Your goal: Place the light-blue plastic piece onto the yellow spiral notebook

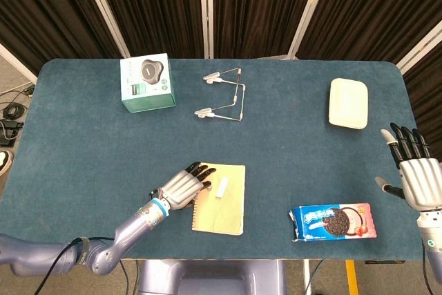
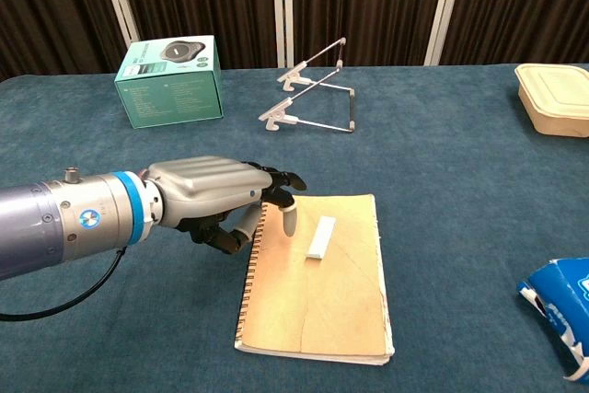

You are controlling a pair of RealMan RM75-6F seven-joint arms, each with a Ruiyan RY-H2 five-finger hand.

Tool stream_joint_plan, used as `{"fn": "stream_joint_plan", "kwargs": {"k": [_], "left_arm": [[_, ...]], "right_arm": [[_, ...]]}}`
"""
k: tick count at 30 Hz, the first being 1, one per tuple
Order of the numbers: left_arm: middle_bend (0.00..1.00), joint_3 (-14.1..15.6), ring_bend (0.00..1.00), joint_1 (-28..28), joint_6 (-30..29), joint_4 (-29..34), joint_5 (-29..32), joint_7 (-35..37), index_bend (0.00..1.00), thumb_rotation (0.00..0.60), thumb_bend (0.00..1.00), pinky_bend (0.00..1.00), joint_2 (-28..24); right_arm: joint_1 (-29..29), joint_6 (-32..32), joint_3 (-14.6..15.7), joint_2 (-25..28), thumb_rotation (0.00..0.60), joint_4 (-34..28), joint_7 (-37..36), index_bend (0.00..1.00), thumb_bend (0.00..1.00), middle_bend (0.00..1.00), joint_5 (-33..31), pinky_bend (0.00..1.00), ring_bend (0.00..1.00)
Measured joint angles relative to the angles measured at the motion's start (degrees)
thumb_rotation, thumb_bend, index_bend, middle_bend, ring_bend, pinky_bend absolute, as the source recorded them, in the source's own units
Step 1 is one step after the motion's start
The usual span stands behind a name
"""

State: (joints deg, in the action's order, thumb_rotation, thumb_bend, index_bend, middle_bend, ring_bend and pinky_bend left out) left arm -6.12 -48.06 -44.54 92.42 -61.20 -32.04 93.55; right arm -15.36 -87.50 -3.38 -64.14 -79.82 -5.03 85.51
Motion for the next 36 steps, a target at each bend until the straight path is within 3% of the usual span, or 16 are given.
{"fn": "stream_joint_plan", "kwargs": {"k": [15, 36], "left_arm": [[0.00, 1.17, 0.00, -2.25, -0.55, -4.26, -0.93, 1.62, 0.32, 0.600, 1.00, 0.00, 4.96], [0.00, 4.15, 0.00, -2.54, -2.15, -4.79, 0.46, 0.21, 0.36, 0.600, 1.00, 0.00, 5.83]], "right_arm": [[0.83, 1.10, -1.31, -0.16, 0.600, 0.10, -0.18, 0.01, 0.04, 0.00, 0.14, 0.00, 0.00], [1.80, 1.23, -2.84, 0.42, 0.600, -0.22, -1.32, 0.02, 0.04, 0.00, 0.82, 0.00, 0.00]]}}
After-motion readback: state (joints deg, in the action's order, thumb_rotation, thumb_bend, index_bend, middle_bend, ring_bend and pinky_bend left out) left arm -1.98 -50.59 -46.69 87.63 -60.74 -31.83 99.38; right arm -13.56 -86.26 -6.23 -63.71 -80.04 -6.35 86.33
